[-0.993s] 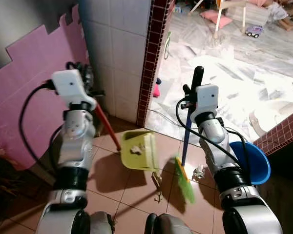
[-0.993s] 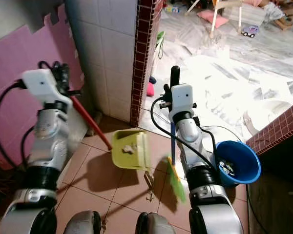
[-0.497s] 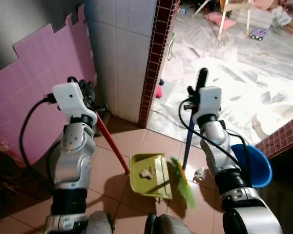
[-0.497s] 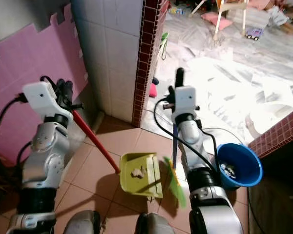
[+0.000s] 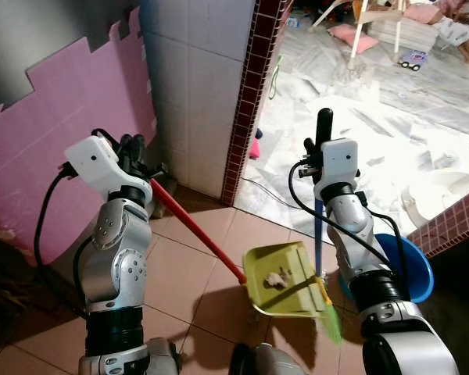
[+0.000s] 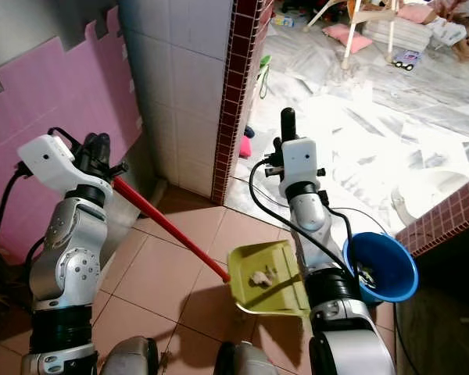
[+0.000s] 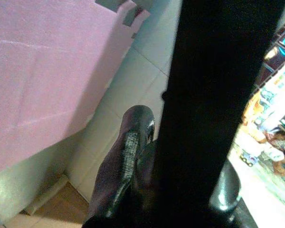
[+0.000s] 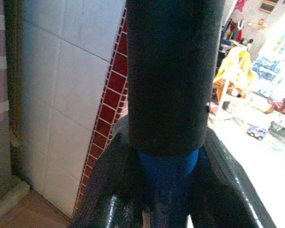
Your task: Sweep floor
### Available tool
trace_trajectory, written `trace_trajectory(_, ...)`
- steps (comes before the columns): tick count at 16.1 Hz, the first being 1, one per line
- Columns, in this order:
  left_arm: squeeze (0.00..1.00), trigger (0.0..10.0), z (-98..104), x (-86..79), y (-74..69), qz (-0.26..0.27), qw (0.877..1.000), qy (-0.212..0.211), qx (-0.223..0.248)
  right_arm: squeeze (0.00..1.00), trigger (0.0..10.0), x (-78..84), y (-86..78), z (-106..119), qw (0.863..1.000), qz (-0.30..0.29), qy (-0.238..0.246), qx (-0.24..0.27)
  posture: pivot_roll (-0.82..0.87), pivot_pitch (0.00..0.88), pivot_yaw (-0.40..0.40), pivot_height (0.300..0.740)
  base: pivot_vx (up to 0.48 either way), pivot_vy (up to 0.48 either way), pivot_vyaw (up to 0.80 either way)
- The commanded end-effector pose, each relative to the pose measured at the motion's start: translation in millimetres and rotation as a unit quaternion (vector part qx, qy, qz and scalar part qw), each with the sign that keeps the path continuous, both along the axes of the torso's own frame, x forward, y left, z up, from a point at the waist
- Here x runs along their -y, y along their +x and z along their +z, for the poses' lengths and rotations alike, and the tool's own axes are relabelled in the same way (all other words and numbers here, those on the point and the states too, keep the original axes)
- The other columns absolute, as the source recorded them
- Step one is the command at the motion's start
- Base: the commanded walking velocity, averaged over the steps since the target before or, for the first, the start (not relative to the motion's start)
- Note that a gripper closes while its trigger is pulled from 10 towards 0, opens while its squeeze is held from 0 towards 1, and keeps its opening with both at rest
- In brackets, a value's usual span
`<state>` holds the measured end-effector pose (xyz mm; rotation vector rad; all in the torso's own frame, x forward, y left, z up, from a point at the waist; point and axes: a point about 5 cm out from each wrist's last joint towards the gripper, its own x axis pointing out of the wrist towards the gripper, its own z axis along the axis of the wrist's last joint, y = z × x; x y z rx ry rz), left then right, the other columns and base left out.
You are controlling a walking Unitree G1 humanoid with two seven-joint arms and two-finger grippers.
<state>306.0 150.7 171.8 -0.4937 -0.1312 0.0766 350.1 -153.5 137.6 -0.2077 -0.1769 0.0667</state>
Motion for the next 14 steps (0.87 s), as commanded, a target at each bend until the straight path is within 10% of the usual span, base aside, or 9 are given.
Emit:
trace_trajectory(1,0.00,10.0,12.7,12.2,3.7,-0.029,0.999,-0.038,0.027,0.00,10.0,0.0,-2.1,3.3,1.000,-0.002,0.018,0.011,0.03,0.009,-0.127,0.740,0.000,0.000,0.00)
trace_trajectory(5,0.00,10.0,7.8,11.2,-0.3,-0.035,0.993,0.109,0.015,0.00,10.0,6.3,-5.0,4.1,0.998,-0.031,-0.044,0.027,0.03,0.012,-0.116,0.740,0.000,0.000,0.00)
trace_trajectory(14,0.00,10.0,11.9,1.8,-6.9,-0.029,0.978,0.202,0.044,0.00,10.0,-18.4,-12.3,-1.1,0.999,0.026,0.013,0.030,0.06,0.000,-0.099,0.740,0.000,0.000,0.00)
